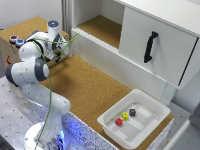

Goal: Push the handle of the drawer

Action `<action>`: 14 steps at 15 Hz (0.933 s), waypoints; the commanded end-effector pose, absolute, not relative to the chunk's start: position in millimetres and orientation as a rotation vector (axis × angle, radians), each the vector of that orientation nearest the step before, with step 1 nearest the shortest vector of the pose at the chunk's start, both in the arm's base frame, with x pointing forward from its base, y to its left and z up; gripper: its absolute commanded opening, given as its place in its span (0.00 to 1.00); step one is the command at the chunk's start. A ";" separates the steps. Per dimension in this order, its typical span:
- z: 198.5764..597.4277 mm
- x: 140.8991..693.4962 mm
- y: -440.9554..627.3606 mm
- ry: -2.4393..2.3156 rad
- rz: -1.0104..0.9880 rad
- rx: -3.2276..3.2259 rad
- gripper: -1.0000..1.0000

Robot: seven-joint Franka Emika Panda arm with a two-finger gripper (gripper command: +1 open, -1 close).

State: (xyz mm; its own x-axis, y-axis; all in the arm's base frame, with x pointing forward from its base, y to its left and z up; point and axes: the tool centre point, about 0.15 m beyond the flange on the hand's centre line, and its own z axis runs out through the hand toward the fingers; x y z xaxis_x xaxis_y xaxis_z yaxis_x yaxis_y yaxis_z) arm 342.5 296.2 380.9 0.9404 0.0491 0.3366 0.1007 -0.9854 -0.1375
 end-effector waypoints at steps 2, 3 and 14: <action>399.3 350.8 225.4 0.079 -0.534 -3.100 1.00; 396.8 352.2 206.9 0.103 -0.519 -3.116 1.00; 391.9 347.2 -21.1 0.083 -0.503 -3.070 1.00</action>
State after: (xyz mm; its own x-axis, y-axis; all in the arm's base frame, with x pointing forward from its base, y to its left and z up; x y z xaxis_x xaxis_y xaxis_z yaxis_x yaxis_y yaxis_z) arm 361.6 87.4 395.8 0.9570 -0.0915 0.2753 -0.1069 -0.9934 0.0415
